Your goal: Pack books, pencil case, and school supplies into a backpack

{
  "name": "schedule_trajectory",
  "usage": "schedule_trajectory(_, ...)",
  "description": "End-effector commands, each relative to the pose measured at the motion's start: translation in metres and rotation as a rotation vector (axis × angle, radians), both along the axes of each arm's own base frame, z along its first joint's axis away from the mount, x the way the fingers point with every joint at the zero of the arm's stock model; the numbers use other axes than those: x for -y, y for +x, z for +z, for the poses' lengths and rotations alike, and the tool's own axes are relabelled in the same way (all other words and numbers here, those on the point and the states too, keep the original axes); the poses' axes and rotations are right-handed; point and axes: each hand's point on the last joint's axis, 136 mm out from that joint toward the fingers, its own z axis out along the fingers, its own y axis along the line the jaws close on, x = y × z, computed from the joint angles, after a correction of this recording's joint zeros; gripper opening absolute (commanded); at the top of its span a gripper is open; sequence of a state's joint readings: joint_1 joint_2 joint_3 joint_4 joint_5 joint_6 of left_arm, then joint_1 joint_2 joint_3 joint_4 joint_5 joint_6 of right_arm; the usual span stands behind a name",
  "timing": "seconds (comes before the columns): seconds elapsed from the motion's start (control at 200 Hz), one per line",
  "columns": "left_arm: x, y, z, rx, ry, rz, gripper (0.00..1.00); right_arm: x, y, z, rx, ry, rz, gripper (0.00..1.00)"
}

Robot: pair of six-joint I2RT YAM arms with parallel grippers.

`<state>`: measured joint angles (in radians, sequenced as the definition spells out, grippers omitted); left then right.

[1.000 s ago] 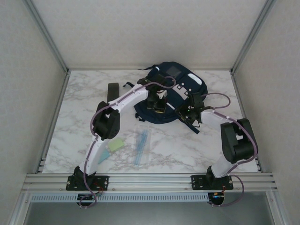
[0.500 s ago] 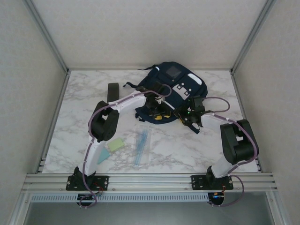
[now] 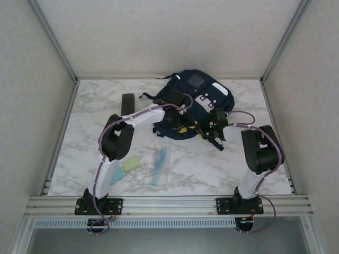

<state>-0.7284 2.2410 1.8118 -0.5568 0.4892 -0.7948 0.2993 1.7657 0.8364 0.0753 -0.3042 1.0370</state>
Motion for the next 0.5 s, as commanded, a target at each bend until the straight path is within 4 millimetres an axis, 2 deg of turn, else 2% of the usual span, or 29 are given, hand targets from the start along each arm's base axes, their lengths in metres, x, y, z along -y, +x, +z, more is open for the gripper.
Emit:
schedule_trajectory(0.0, 0.005, -0.006, -0.016, -0.032, 0.024, -0.006, 0.45, 0.010, -0.012, -0.029, -0.078, -0.070, -0.027, 0.16)
schedule_trajectory(0.215, -0.018, -0.015, -0.023, -0.014, 0.129, -0.021, 0.46, 0.013, -0.012, -0.027, -0.071, -0.088, -0.029, 0.16)
schedule_trajectory(0.496, -0.023, -0.031, -0.050, -0.069, 0.163, 0.013, 0.46, 0.012, -0.010, -0.027, -0.067, -0.091, -0.030, 0.16)
